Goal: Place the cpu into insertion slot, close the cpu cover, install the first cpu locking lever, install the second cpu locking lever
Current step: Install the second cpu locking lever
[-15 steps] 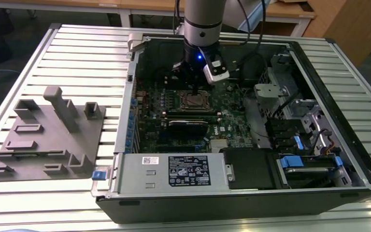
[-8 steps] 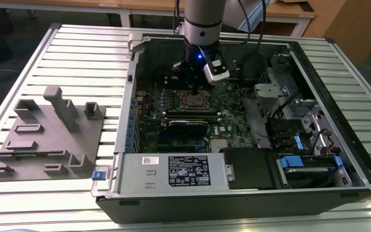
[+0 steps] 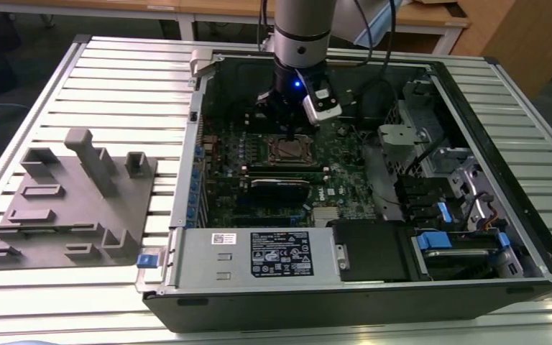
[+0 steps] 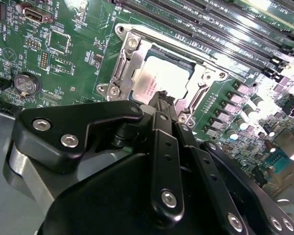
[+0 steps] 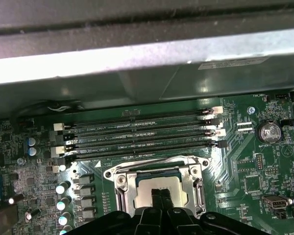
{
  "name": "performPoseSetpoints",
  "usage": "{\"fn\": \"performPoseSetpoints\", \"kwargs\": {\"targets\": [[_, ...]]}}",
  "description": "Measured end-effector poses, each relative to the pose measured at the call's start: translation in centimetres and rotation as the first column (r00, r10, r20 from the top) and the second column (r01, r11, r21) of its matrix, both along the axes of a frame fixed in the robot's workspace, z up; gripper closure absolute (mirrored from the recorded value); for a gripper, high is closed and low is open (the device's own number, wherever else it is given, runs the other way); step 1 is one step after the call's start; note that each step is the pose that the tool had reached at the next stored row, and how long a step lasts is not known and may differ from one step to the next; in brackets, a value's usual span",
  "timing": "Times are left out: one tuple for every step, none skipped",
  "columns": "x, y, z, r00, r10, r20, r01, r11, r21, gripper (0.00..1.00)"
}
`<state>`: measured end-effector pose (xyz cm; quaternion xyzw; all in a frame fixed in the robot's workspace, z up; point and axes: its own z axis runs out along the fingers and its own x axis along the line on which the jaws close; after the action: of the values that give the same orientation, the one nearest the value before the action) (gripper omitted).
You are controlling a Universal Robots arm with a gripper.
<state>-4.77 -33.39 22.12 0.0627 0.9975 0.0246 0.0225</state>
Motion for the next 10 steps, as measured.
{"fn": "performPoseSetpoints", "kwargs": {"targets": [[0.0,0.0,0.05,1.0,0.0,0.0001,0.0,1.0,0.0002,0.89],[0.0,0.01,0.07,1.0,0.0,0.0003,0.0,1.0,0.0005,0.89],[0.01,0.01,0.08,1.0,0.0,0.0004,0.0,1.0,0.0006,0.89],[0.01,0.01,0.08,1.0,0.0,0.0004,0.0,1.0,0.0007,0.89],[0.01,0.01,0.08,1.0,0.0,0.0005,0.0,1.0,0.0009,0.89],[0.0,0.01,0.09,1.0,0.0,0.0004,0.0,1.0,0.0007,0.89],[0.0,0.01,0.1,1.0,0.0,0.0003,0.0,1.0,0.0005,0.89],[0.01,0.01,0.1,1.0,0.0,0.0004,0.0,1.0,0.0006,0.89],[0.01,0.01,0.11,1.0,0.0,0.0004,0.0,1.0,0.0007,0.89],[0.0,0.0,0.18,1.0,0.0,0.0,0.0,1.0,0.0,0.89]]}}
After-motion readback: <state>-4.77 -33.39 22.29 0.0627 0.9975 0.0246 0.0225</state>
